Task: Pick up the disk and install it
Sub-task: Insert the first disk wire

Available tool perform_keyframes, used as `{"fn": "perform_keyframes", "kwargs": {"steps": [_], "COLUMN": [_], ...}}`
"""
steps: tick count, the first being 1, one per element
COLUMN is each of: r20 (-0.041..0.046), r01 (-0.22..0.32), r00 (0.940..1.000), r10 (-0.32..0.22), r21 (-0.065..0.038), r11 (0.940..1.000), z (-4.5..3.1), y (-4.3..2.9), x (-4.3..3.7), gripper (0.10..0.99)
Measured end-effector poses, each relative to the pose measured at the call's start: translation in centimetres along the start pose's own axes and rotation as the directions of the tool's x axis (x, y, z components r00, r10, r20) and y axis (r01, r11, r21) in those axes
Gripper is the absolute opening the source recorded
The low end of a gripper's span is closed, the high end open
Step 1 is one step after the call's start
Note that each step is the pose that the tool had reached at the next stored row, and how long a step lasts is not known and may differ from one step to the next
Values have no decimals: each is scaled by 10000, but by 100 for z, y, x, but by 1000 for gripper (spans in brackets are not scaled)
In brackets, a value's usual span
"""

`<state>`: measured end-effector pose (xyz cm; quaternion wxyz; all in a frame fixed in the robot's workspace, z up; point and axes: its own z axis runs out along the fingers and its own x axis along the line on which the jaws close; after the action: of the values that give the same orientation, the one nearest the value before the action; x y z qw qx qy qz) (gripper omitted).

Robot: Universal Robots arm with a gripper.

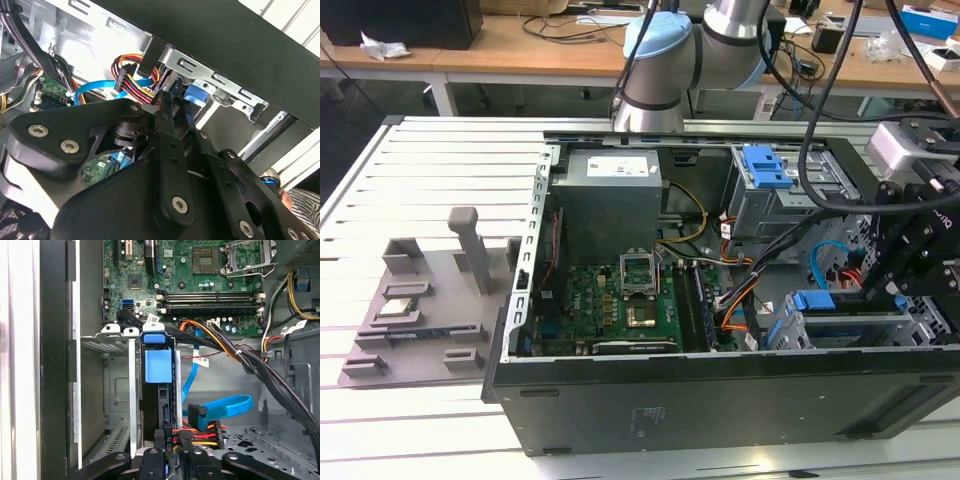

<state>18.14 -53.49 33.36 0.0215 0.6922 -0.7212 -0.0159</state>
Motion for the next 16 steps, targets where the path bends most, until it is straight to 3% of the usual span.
{"fn": "perform_keyframes", "kwargs": {"steps": [2,4,8,9,12,16], "r20": [-8,-8,-5,-5,-7,-6], "r01": [0,0,-1,-2,0,-1], "r00": [10000,10000,10000,10000,10000,10000], "r10": [0,0,1,2,0,1], "r21": [2,1,1,1,1,1], "r11": [10000,10000,10000,10000,10000,10000], "z": [-14,-92,-369,-414,-619,-626], "y": [1,5,23,26,38,38], "x": [1,-3,-84,-92,-115,-115], "gripper": [247,247,235,169,106,106]}}
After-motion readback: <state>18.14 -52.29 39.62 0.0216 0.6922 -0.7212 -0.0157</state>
